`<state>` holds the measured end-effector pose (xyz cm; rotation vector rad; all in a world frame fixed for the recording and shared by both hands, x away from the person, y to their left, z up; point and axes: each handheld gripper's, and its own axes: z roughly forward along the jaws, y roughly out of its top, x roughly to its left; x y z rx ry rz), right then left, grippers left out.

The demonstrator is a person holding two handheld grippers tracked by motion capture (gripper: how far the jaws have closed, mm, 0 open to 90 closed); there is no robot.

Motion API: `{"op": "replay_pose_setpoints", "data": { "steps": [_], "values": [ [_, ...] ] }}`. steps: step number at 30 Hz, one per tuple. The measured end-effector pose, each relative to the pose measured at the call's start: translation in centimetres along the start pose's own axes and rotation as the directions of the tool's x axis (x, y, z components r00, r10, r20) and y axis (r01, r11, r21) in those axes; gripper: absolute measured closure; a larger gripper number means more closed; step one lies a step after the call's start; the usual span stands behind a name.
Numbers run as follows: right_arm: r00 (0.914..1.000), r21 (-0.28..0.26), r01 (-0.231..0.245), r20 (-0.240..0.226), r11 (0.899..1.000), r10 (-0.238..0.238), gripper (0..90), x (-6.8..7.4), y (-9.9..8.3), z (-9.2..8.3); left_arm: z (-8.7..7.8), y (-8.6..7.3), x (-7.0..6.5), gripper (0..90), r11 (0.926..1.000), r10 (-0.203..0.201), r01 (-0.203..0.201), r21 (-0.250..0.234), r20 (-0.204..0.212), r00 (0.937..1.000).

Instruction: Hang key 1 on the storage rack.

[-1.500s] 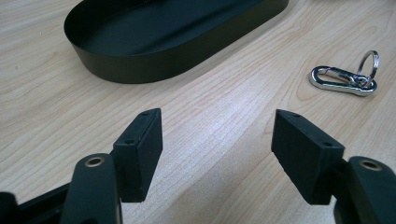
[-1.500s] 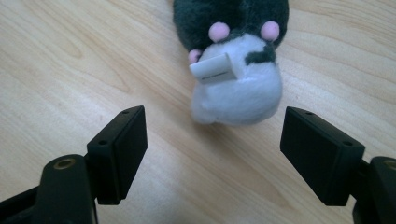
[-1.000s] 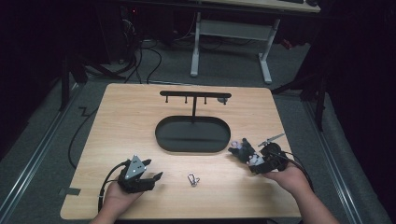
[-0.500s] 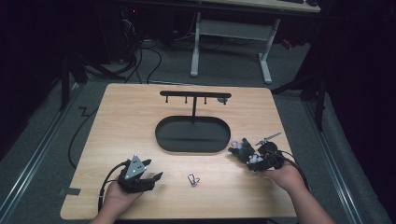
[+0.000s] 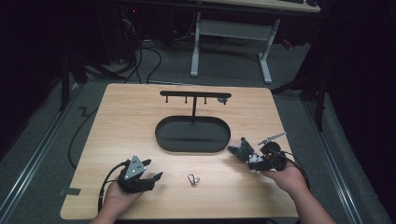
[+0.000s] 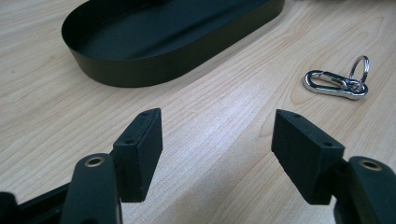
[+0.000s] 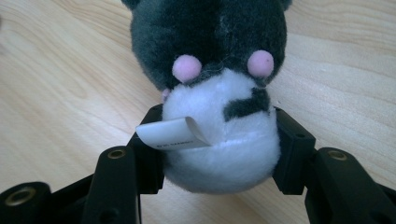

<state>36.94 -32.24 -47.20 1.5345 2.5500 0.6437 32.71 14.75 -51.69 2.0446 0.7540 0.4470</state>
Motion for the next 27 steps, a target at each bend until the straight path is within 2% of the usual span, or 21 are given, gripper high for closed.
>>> {"op": "replay_pose_setpoints", "data": {
  "steps": [5,11,12,27],
  "values": [
    [0.9996,-0.034,0.013,-0.025,0.999,-0.014,47.2,1.1,0.3,-1.3,0.0,0.0,0.0,34.4,1.0000,-0.001,0.001,-0.001,0.001,1.0000],
    [0.9992,-0.047,0.024,-0.030,0.999,-0.025,47.2,1.9,0.8,-2.0,0.0,0.0,0.0,34.5,1.0000,-0.001,0.001,-0.006,-0.002,1.0000],
    [0.9989,-0.049,0.014,-0.044,0.999,-0.016,47.3,2.2,1.1,-2.3,-0.1,0.0,0.1,34.5,1.0000,-0.001,0.001,-0.003,-0.002,1.0000],
    [0.9985,-0.072,0.006,-0.054,0.997,-0.010,47.8,3.2,3.1,-3.3,-0.1,0.0,0.2,34.5,1.0000,-0.003,0.003,-0.009,-0.004,1.0000]
  ]
}}
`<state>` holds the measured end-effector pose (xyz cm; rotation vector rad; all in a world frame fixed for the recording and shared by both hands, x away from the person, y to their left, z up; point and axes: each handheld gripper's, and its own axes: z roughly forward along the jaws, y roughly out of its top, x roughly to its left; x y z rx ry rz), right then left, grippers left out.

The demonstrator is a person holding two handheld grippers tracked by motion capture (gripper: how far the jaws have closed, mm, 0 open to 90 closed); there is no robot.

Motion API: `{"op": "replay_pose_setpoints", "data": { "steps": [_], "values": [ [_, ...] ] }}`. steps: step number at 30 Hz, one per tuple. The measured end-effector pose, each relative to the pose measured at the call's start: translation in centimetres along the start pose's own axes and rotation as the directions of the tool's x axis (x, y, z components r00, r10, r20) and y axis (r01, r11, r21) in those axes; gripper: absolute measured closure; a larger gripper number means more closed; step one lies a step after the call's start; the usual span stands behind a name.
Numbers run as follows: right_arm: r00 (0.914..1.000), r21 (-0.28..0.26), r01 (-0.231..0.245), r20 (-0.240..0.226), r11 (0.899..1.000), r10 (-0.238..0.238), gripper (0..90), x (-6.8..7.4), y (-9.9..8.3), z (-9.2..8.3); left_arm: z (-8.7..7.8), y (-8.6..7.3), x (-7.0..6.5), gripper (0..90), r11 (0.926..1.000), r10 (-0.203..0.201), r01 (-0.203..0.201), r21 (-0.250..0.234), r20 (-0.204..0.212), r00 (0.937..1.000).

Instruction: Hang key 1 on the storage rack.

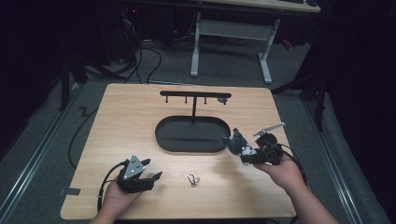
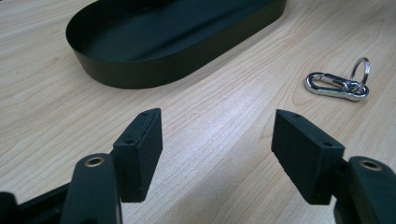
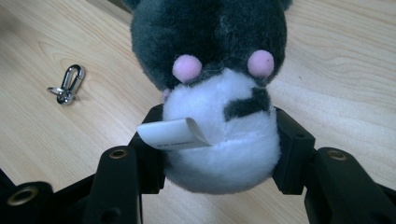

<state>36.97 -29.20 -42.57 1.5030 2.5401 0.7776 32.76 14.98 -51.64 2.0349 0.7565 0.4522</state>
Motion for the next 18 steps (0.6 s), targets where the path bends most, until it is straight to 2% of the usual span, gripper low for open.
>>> {"op": "replay_pose_setpoints", "data": {
  "steps": [18],
  "values": [
    [1.0000,-0.025,-0.007,0.005,1.000,0.007,47.8,0.2,2.6,-1.3,0.0,0.0,0.0,34.4,1.0000,0.002,-0.002,0.001,0.001,1.0000]
  ]
}}
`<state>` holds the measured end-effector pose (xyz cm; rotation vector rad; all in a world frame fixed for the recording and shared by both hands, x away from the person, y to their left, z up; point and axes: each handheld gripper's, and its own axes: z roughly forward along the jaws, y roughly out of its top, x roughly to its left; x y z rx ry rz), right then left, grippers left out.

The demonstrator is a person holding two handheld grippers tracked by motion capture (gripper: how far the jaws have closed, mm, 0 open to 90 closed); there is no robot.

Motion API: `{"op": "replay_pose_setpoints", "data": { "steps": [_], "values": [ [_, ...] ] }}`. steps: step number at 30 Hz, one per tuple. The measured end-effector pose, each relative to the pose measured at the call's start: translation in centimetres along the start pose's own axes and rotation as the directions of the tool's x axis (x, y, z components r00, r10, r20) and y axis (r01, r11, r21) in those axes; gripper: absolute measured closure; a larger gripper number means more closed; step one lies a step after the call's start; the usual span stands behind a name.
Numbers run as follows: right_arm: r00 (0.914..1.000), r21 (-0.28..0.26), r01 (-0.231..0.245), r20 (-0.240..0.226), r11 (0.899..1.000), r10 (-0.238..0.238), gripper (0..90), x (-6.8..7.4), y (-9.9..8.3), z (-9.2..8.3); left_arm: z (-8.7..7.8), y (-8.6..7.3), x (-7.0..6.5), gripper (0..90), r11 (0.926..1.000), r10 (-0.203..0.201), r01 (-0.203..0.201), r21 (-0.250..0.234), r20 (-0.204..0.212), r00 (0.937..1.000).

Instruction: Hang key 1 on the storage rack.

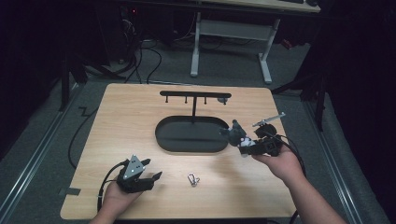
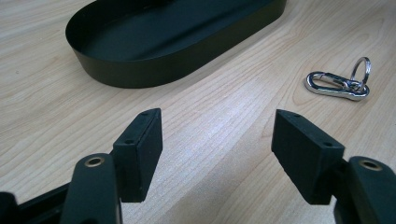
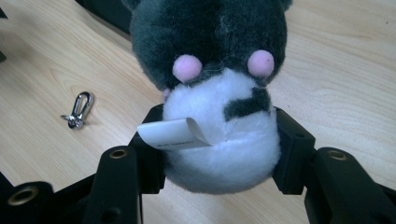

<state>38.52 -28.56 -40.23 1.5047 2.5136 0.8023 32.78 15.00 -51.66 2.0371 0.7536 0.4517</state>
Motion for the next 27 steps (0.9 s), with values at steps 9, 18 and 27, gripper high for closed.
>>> {"op": "replay_pose_setpoints", "data": {
  "steps": [9,18,27],
  "values": [
    [0.9999,-0.016,-0.007,-0.008,1.000,0.007,47.8,-0.1,1.3,-0.7,-0.1,0.0,0.1,34.4,1.0000,0.002,-0.002,-0.002,0.003,1.0000],
    [1.0000,-0.024,0.007,-0.002,1.000,-0.007,47.8,0.2,2.6,-1.5,-0.1,0.0,0.0,34.4,1.0000,0.007,-0.007,-0.004,0.005,1.0000],
    [0.9999,-0.040,0.007,0.011,0.999,-0.006,47.7,0.2,3.6,-2.3,-0.1,0.1,0.0,34.4,1.0000,0.008,-0.008,-0.005,0.008,0.9999]
  ]
}}
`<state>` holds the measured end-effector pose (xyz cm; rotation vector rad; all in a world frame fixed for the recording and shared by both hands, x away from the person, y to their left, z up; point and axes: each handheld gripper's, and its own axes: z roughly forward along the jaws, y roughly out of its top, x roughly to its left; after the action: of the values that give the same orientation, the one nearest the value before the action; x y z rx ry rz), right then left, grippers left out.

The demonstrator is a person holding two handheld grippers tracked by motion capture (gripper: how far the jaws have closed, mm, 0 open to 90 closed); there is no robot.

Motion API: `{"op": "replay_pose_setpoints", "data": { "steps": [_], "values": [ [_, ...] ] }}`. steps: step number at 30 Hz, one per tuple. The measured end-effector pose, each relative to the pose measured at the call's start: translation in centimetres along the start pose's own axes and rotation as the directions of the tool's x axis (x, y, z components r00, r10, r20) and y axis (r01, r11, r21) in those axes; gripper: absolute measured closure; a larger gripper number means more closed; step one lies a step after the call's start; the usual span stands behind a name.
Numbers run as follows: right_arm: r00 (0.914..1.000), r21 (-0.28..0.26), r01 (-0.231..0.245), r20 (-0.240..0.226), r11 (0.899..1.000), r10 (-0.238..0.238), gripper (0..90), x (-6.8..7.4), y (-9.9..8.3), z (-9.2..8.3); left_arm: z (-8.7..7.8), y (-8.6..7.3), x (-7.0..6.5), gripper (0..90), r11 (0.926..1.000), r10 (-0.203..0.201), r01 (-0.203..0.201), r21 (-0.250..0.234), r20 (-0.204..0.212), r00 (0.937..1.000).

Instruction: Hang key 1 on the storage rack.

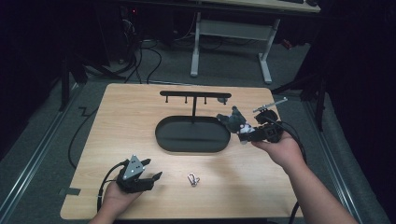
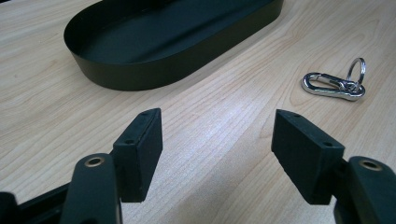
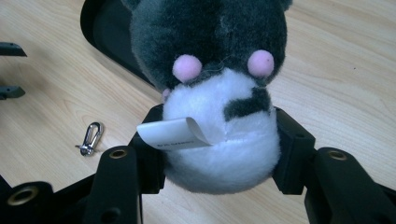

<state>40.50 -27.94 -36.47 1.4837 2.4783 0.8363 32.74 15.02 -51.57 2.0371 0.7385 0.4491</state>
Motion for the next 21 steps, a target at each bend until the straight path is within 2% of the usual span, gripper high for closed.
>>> {"op": "replay_pose_setpoints", "data": {
  "steps": [21],
  "values": [
    [0.9991,-0.050,-0.017,0.038,0.999,0.019,47.7,-0.4,2.0,-1.8,0.0,0.0,-0.1,34.5,1.0000,0.005,-0.005,-0.003,0.008,1.0000]
  ]
}}
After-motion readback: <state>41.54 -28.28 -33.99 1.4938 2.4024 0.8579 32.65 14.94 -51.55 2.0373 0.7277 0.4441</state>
